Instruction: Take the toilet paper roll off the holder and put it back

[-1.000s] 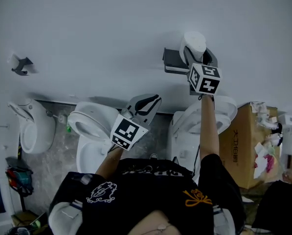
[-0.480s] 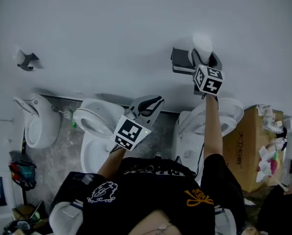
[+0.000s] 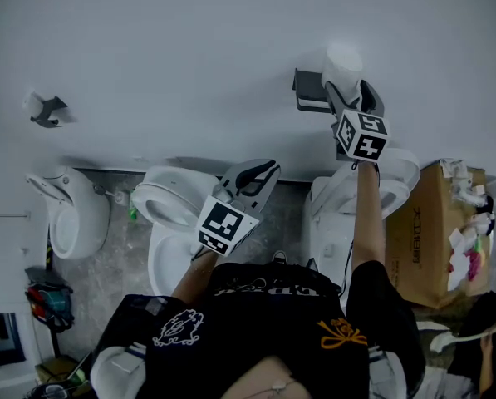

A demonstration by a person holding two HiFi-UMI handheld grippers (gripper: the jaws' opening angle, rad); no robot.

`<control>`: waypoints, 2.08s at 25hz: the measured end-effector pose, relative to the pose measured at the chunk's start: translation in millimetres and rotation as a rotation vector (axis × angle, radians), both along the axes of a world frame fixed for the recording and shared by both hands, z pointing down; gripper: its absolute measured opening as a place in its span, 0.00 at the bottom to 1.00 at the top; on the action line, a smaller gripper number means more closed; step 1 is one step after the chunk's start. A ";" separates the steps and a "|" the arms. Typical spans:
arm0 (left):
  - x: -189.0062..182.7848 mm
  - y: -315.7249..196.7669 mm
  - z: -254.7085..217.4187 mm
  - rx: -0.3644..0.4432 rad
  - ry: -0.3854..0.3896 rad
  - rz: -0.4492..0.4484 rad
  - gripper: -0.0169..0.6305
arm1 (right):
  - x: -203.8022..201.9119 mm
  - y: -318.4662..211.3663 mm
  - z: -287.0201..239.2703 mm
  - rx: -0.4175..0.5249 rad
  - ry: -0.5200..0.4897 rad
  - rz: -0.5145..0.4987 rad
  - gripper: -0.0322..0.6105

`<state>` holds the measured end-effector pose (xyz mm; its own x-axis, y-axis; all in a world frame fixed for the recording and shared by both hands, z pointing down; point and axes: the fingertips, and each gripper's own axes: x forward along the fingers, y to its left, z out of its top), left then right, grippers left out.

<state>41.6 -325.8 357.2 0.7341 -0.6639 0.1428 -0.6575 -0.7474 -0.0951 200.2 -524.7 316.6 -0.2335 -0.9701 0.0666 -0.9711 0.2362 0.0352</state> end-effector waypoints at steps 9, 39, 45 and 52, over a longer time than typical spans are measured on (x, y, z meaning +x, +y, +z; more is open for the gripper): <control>-19.7 25.0 -1.7 0.007 0.024 0.050 0.10 | -39.4 72.2 3.0 -0.014 -0.011 -0.050 0.62; -126.3 150.0 31.4 -0.057 0.102 0.124 0.10 | -186.0 310.0 90.4 -0.163 -0.100 -0.019 0.32; -110.5 167.7 32.4 -0.063 0.104 0.130 0.10 | -184.9 336.2 86.2 -0.159 -0.105 -0.052 0.26; -69.6 205.0 32.4 -0.084 0.102 0.109 0.10 | -151.5 391.6 86.6 -0.177 -0.140 -0.070 0.18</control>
